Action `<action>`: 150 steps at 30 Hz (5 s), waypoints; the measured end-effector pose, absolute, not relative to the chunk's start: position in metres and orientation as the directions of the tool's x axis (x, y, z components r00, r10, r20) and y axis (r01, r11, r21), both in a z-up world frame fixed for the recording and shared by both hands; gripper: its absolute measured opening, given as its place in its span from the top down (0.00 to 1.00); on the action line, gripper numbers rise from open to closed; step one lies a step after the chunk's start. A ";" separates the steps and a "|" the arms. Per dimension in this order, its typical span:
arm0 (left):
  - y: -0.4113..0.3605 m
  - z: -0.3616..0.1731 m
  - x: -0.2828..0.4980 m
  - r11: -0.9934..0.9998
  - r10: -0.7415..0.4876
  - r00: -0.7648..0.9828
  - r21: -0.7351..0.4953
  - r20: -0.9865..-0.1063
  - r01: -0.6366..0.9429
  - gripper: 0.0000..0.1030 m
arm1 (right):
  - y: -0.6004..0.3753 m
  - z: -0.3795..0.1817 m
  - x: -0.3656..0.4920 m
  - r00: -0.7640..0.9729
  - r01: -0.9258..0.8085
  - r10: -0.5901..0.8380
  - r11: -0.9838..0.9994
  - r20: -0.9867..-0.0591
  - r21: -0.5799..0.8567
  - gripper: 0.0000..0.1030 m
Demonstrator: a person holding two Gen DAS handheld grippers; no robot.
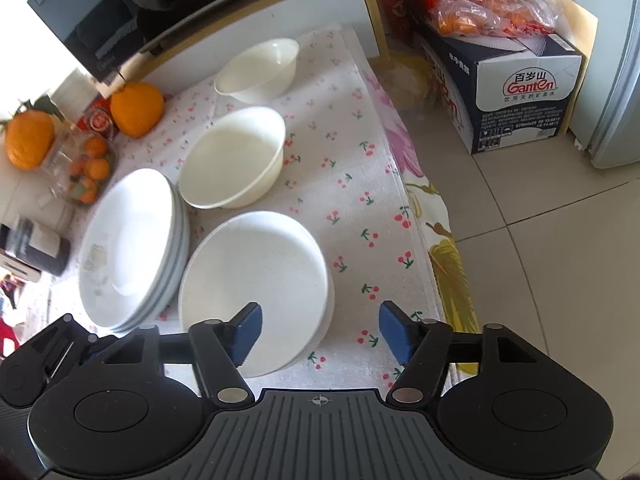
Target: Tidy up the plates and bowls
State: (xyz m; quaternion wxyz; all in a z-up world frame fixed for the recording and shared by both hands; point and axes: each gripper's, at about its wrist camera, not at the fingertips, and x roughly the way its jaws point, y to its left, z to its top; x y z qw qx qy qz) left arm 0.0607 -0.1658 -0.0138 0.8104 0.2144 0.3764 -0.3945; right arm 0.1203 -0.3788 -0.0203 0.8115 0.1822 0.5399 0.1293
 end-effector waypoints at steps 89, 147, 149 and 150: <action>-0.139 -0.016 0.248 0.869 -0.459 0.525 -0.241 -0.716 0.432 0.93 | -0.365 -0.043 0.195 0.605 0.334 0.454 0.602 -0.655 0.726 0.85; -0.178 -0.010 0.132 0.817 -0.315 0.455 0.006 -0.833 0.577 0.89 | -0.365 0.001 0.117 0.438 0.204 0.313 0.879 -0.843 0.432 0.85; -0.180 -0.013 0.132 0.815 -0.309 0.454 0.013 -0.836 0.579 0.88 | -0.364 -0.001 0.117 0.431 0.198 0.304 0.887 -0.850 0.417 0.85; -0.181 -0.014 0.131 0.815 -0.306 0.453 0.016 -0.838 0.580 0.88 | -0.363 -0.002 0.117 0.428 0.194 0.299 0.891 -0.853 0.410 0.85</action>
